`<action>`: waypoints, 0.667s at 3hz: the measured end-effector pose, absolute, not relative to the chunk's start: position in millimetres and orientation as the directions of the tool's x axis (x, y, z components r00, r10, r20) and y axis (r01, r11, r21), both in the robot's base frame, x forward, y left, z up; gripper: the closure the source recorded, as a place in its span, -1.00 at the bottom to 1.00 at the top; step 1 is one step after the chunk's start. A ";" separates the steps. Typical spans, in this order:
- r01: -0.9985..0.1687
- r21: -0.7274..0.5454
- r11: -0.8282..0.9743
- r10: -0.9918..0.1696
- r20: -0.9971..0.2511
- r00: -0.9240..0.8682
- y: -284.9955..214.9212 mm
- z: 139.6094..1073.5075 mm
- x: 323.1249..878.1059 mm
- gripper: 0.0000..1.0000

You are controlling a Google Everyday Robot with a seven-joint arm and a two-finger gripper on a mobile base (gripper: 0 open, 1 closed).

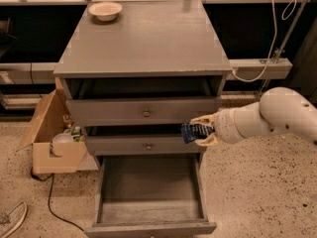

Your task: Pick rxbar blueberry from bottom drawer and place on counter

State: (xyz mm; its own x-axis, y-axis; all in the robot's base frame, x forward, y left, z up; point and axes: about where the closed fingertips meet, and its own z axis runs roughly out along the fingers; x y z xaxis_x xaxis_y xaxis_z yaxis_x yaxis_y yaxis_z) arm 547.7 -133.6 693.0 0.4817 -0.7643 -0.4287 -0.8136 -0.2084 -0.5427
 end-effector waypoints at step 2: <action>-0.717 -0.658 -0.229 -0.838 -0.242 0.489 -140.3 770.9 549.2 1.00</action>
Offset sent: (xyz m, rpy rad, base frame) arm -0.0056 -0.0076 0.0504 -0.0989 -0.1114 -0.0436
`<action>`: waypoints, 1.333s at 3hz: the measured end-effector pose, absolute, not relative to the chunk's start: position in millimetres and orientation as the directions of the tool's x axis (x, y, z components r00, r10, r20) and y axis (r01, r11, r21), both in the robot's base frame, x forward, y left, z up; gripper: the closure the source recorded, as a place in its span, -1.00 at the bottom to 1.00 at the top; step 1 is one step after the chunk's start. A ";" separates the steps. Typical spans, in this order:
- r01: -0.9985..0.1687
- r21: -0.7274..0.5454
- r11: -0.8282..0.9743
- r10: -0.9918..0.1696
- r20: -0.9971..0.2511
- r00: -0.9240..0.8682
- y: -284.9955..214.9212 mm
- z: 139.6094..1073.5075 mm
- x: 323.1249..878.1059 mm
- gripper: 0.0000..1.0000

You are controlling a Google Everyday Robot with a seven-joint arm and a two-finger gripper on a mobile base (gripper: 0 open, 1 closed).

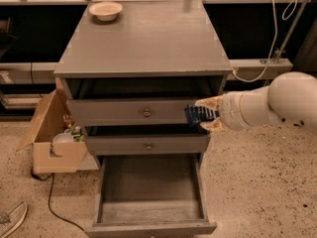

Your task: Pick rxbar blueberry from bottom drawer and place on counter

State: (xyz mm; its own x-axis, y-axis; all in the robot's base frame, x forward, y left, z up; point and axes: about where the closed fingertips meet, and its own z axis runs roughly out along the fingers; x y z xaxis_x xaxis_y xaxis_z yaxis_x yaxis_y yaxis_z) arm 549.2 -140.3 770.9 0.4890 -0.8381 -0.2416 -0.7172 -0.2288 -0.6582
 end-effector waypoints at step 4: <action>-0.645 -0.759 -0.094 -0.744 -0.377 0.552 -110.9 920.4 682.4 1.00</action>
Offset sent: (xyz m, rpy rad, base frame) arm 0.0778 -0.0093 0.2097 0.1432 -0.3028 0.0927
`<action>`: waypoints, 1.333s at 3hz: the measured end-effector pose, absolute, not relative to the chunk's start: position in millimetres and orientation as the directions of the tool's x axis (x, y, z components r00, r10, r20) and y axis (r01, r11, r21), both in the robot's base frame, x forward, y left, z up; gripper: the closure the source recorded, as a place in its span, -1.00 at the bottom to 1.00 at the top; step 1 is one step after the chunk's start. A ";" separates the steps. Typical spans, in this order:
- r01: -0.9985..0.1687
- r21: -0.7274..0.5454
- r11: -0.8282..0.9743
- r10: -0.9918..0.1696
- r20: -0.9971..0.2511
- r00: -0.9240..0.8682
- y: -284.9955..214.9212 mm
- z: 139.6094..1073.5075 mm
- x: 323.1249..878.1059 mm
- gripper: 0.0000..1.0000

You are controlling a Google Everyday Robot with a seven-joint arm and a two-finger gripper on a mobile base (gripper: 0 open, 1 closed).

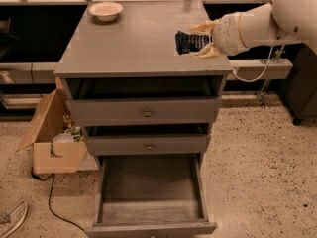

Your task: Pick rxbar blueberry from bottom drawer and place on counter

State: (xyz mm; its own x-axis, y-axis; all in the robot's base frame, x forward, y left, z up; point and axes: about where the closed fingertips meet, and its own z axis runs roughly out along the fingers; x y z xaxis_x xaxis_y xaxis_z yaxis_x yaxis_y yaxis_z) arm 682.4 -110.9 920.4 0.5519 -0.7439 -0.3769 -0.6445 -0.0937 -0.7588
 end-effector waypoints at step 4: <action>-0.812 -0.570 0.123 -0.812 -0.529 0.249 -22.6 927.0 836.6 -0.13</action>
Offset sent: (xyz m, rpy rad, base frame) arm 0.1653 0.0379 0.0425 0.0859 0.2059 -0.3770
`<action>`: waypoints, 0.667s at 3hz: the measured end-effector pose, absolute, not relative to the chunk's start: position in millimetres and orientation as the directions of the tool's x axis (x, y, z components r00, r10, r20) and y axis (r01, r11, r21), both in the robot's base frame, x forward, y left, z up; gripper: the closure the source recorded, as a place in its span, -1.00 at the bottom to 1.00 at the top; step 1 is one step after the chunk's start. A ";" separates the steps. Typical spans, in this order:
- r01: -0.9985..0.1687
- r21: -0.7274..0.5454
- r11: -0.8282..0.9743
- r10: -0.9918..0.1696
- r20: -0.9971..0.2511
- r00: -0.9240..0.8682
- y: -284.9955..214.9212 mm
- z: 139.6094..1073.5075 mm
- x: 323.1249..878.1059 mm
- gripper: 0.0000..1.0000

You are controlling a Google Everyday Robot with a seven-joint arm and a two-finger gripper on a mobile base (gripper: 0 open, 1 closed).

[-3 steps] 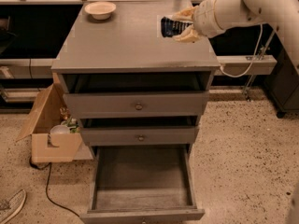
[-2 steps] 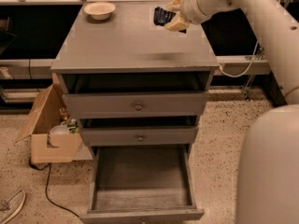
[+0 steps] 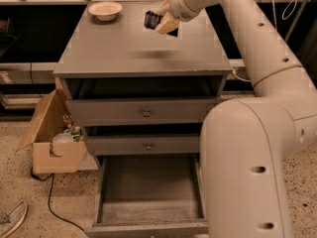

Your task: Pick rxbar blueberry from bottom drawer and place on counter

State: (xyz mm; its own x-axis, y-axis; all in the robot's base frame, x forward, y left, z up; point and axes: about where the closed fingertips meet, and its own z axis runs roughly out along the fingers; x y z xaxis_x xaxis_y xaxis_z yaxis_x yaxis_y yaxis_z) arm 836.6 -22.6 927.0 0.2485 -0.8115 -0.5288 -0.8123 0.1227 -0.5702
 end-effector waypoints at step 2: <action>-0.854 -0.514 0.084 -0.784 -0.563 0.262 2.3 903.0 839.3 -0.99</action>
Offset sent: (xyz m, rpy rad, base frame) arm 0.0174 0.0160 -0.0197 0.0469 0.0842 0.0764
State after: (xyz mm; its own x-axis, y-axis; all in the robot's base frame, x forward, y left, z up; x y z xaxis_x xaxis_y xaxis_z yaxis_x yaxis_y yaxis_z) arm 839.3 2.3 903.0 0.2619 -0.7839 -0.5630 -0.8536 0.0839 -0.5141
